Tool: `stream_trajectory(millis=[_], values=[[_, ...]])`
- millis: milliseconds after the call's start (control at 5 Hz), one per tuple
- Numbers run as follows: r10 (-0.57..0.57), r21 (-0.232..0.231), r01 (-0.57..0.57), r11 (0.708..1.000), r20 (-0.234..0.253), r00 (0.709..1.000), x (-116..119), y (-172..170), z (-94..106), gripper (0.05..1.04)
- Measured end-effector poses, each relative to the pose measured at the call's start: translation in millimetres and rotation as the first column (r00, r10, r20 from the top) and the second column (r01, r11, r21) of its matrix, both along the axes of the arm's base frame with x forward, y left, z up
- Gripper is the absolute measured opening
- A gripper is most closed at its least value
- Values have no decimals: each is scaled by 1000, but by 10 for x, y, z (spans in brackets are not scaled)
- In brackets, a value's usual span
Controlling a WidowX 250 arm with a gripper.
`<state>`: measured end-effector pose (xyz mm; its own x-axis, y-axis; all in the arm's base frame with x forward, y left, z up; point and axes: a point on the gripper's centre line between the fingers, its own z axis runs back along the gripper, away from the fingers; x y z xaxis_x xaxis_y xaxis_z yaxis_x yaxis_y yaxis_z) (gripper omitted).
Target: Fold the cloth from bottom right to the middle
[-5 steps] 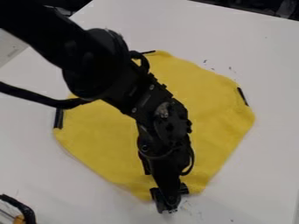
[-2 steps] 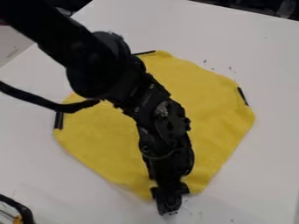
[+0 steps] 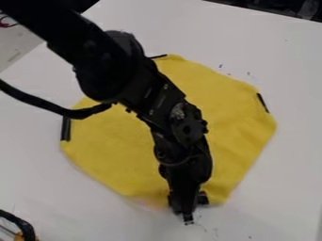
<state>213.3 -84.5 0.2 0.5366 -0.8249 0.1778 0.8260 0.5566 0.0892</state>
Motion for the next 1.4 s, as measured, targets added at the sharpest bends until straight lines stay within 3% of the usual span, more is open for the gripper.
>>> stream_trajectory(millis=[200,400,800,1000,1400], values=[[-13,36,15,999,-53,999,-18,30,12,213],[-16,99,29,995,-130,991,22,128,118,94],[-5,238,61,969,-227,974,318,123,574,71],[-48,296,138,945,-292,955,580,70,680,71],[-215,298,350,888,-404,889,1205,-121,568,71]])
